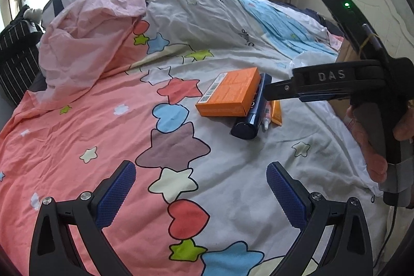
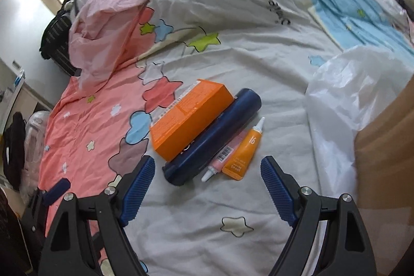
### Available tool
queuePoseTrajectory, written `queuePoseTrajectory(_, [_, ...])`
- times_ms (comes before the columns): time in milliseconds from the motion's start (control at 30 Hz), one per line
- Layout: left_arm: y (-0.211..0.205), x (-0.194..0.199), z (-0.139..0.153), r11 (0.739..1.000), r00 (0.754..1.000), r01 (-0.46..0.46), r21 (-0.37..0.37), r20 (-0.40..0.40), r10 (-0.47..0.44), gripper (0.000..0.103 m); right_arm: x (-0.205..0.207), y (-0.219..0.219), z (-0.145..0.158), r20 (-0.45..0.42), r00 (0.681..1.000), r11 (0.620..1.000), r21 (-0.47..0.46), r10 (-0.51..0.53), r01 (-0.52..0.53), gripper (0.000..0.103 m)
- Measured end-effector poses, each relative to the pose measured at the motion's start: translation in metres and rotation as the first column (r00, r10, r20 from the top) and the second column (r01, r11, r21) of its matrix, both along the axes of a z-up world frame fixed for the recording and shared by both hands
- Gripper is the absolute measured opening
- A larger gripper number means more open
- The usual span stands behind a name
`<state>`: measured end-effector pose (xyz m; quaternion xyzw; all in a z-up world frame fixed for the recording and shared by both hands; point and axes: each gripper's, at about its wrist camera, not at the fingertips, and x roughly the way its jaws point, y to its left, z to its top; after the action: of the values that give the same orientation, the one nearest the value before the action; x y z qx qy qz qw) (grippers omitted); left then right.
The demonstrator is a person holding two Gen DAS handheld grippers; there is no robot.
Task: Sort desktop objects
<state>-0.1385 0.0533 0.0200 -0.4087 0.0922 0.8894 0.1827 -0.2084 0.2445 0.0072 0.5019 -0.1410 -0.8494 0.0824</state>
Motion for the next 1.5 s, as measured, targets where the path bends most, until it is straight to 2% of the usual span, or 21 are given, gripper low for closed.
queuePoseTrajectory(433, [0.008,-0.007,-0.017,0.999,0.999,0.018,-0.035,0.037,-0.017,0.103,-0.028,-0.016,-0.024,0.023,0.999,0.999,0.04,0.026,-0.027,0.081])
queuePoseTrajectory(600, [0.006,-0.009,-0.013,1.0,0.999,0.001,0.028,0.035,-0.002,0.103,-0.034,-0.021,-0.03,0.016,0.999,0.995,0.094,0.028,-0.029,0.08])
queuePoseTrajectory(667, [0.006,-0.012,-0.012,0.999,1.0,-0.005,0.051,0.024,0.004,0.103,-0.034,-0.021,-0.029,0.008,1.0,0.993,0.111,0.027,-0.028,0.068])
queuePoseTrajectory(700, [0.006,-0.015,-0.011,0.999,1.0,-0.004,0.054,0.017,0.003,0.103,-0.034,-0.021,-0.028,0.004,1.0,0.992,0.12,0.027,-0.028,0.064])
queuePoseTrajectory(767, [0.009,-0.02,-0.01,0.999,1.0,-0.011,0.038,0.011,0.01,0.103,-0.034,-0.02,-0.028,0.005,0.999,0.992,0.118,0.034,-0.034,0.051])
queuePoseTrajectory(900, [0.011,-0.025,-0.012,1.0,1.0,-0.012,0.026,0.02,0.012,0.103,-0.032,-0.021,-0.026,0.012,0.998,0.992,0.112,0.056,-0.057,0.045])
queuePoseTrajectory(967, [0.013,-0.026,-0.014,1.0,1.0,-0.007,0.015,0.021,0.007,0.103,-0.032,-0.022,-0.026,0.031,0.997,0.994,0.08,0.077,-0.079,0.043])
queuePoseTrajectory(1067, [0.016,-0.025,-0.017,1.0,1.0,0.004,-0.001,0.025,-0.004,0.103,-0.037,-0.03,-0.032,0.045,0.995,0.991,0.089,0.094,-0.098,0.051])
queuePoseTrajectory(1300, [0.017,-0.02,-0.014,1.0,1.0,0.019,0.003,0.014,-0.019,0.103,-0.046,-0.05,-0.044,0.064,0.989,0.981,0.137,0.13,-0.138,0.054])
queuePoseTrajectory(1433, [0.012,-0.022,-0.012,1.0,1.0,0.003,0.019,0.013,-0.003,0.103,-0.043,-0.039,-0.044,0.047,0.994,0.988,0.117,0.096,-0.101,0.038])
queuePoseTrajectory(1500, [0.009,-0.024,-0.012,1.0,1.0,-0.011,0.029,0.015,0.011,0.103,-0.041,-0.034,-0.044,0.043,0.994,0.989,0.105,0.096,-0.1,0.034])
